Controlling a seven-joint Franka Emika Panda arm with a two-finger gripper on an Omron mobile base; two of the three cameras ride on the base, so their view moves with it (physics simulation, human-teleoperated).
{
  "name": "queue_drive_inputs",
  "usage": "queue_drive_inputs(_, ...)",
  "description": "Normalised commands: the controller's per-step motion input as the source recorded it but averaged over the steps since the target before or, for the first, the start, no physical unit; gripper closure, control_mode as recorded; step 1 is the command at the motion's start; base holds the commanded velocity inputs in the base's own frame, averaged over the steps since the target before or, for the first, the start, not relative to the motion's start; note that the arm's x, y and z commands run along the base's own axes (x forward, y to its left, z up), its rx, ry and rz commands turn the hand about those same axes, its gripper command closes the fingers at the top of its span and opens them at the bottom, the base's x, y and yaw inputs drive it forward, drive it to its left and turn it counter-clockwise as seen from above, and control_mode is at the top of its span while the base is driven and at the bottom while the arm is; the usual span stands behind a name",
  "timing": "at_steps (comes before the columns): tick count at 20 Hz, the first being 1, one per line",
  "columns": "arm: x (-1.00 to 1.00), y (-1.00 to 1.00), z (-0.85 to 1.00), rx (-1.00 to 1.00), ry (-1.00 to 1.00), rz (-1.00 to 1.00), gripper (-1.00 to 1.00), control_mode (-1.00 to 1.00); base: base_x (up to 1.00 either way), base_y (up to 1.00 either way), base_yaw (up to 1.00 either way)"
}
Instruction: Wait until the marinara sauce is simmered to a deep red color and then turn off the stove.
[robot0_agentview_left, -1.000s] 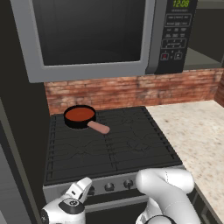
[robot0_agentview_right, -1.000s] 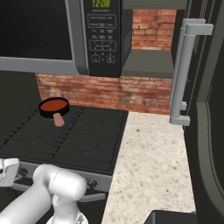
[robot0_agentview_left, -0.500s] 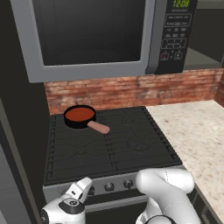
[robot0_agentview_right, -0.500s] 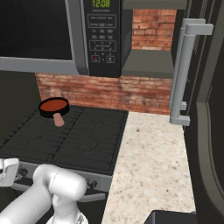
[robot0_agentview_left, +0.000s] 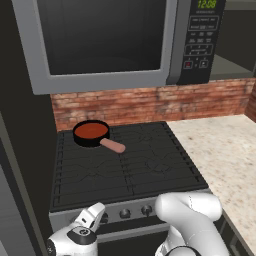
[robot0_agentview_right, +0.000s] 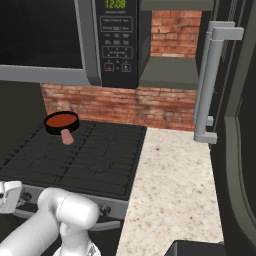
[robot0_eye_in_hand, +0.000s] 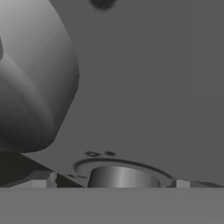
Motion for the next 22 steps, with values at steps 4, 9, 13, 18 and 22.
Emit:
queue_drive_inputs(4, 0.00, 0.00, 0.00, 0.00, 0.00, 0.00, -1.00, -1.00, 0.00, 0.00, 0.00)
queue_drive_inputs(9, 0.00, 0.00, 0.00, 0.00, 0.00, 0.00, -1.00, -1.00, 0.00, 0.00, 0.00)
queue_drive_inputs(13, 0.00, 0.00, 0.00, 0.00, 0.00, 0.00, -1.00, -1.00, 0.00, 0.00, 0.00)
queue_drive_inputs(18, 0.00, 0.00, 0.00, 0.00, 0.00, 0.00, -1.00, -1.00, 0.00, 0.00, 0.00)
queue_drive_inputs(22, 0.00, 0.00, 0.00, 0.00, 0.00, 0.00, -1.00, -1.00, 0.00, 0.00, 0.00)
